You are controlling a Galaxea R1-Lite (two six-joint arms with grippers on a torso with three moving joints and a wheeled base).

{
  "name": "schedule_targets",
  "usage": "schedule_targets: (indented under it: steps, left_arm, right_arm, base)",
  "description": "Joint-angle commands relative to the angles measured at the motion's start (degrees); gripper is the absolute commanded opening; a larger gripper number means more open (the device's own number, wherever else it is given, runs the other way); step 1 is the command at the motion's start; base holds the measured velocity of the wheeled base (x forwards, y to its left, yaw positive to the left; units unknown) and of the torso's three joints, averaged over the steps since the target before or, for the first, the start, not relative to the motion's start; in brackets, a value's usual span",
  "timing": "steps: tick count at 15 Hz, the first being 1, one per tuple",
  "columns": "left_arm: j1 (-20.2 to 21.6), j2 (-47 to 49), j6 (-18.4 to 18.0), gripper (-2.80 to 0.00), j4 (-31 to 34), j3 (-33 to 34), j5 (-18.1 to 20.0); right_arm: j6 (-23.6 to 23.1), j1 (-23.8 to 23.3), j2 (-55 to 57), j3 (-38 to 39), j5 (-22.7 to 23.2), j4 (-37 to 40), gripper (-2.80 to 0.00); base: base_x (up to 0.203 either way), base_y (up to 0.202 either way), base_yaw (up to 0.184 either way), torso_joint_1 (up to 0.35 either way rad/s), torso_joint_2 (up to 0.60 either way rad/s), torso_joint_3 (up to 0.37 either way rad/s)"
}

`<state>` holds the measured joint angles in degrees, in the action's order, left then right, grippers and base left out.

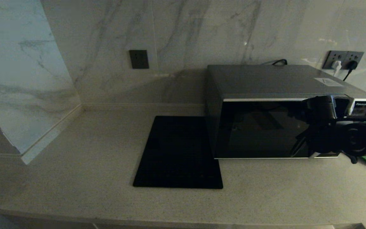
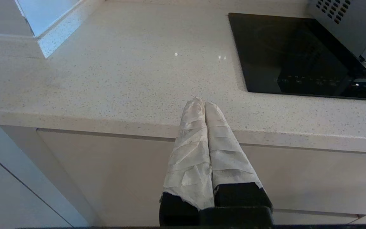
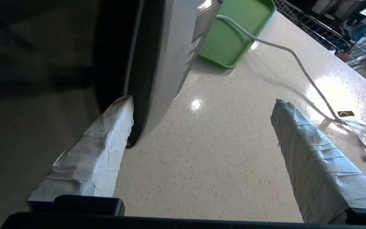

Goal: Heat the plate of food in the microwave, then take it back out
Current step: Open the microwave oven

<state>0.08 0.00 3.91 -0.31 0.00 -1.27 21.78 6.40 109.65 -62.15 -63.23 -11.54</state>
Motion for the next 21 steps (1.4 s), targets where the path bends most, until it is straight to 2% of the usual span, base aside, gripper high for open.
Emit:
schedule_targets:
  steps: [1,6,21]
  left_arm:
    - [0.03,0.05,0.04,-2.80,-0.04,0.00,-0.02]
    - [0.07,0.00,0.04,-2.80,-0.04,0.00,0.03]
    - [0.01,0.00,0.04,-2.80,-0.07,0.00,-0.02]
  right_arm:
    - [0.19,-1.53,0.98,-0.57,-0.31,-0.14,0.00]
    - [0.28,-3.93,2.17,-2.36,-0.22,-0.14,0.00]
    - [1.68,-3.94,3.83,-2.89,-0.66,-0.14,0.00]
  base:
    - [0.000,0.000,0.000,0.000,0.00,0.000]
    - [0.000,0.000,0.000,0.000,0.00,0.000]
    - [0.000,0.000,0.000,0.000,0.00,0.000]
